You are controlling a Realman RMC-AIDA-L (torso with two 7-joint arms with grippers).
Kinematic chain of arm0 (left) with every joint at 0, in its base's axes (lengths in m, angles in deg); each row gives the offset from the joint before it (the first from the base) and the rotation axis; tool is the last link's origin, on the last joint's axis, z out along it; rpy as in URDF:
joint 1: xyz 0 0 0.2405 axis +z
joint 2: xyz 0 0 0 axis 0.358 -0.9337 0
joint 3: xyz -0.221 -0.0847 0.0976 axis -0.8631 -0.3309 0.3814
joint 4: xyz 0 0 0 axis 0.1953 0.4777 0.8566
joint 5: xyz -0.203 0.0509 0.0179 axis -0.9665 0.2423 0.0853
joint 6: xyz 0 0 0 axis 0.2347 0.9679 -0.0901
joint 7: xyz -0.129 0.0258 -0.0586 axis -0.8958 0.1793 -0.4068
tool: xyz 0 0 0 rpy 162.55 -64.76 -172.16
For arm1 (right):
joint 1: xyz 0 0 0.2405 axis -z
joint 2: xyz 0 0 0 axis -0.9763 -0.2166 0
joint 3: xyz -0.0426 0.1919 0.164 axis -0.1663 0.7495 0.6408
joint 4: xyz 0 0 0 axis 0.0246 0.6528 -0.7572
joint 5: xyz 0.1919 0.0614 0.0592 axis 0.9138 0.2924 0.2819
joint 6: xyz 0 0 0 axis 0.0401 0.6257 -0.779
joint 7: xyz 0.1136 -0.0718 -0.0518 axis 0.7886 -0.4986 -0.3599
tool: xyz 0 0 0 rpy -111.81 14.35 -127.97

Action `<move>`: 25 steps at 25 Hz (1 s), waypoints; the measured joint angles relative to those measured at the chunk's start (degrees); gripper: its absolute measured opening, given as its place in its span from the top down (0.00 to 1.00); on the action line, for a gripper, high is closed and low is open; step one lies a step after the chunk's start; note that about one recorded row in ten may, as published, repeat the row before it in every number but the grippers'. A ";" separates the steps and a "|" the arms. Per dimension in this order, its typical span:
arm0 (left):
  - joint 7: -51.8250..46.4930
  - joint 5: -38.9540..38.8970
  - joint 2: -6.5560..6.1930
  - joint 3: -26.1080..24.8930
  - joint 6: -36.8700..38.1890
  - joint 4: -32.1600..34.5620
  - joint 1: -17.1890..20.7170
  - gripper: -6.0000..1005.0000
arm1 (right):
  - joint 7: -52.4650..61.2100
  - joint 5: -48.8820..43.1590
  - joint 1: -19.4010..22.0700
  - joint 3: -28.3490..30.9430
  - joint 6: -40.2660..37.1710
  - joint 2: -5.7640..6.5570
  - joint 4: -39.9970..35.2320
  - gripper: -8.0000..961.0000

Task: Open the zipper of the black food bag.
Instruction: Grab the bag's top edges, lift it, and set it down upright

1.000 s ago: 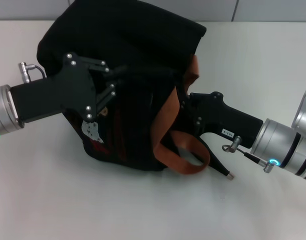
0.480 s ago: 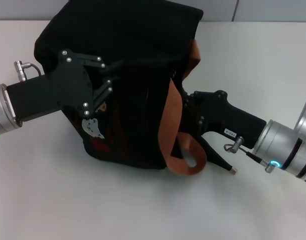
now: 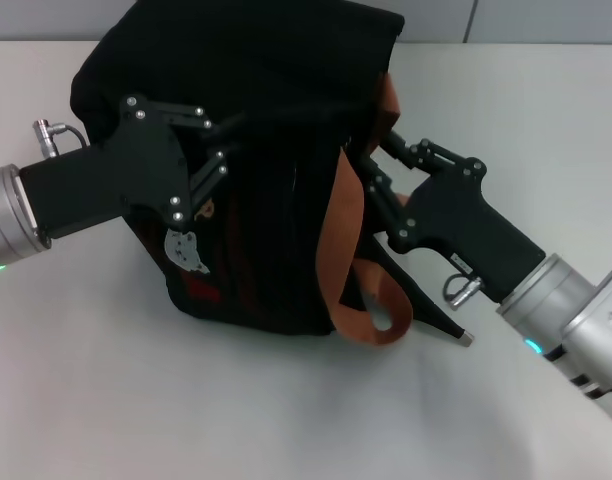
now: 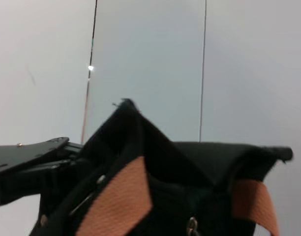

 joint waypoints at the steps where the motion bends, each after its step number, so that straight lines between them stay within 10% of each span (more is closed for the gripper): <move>1: -0.29 -0.21 0.00 0.05 -0.13 -0.01 -0.05 0.91 | 0.00 0.00 0.00 0.00 0.00 0.00 0.00 0.78; 25: -2.45 -2.29 0.09 0.43 -1.22 -0.83 -1.23 0.91 | -17.31 -0.42 -0.76 7.99 6.95 -0.01 8.60 0.66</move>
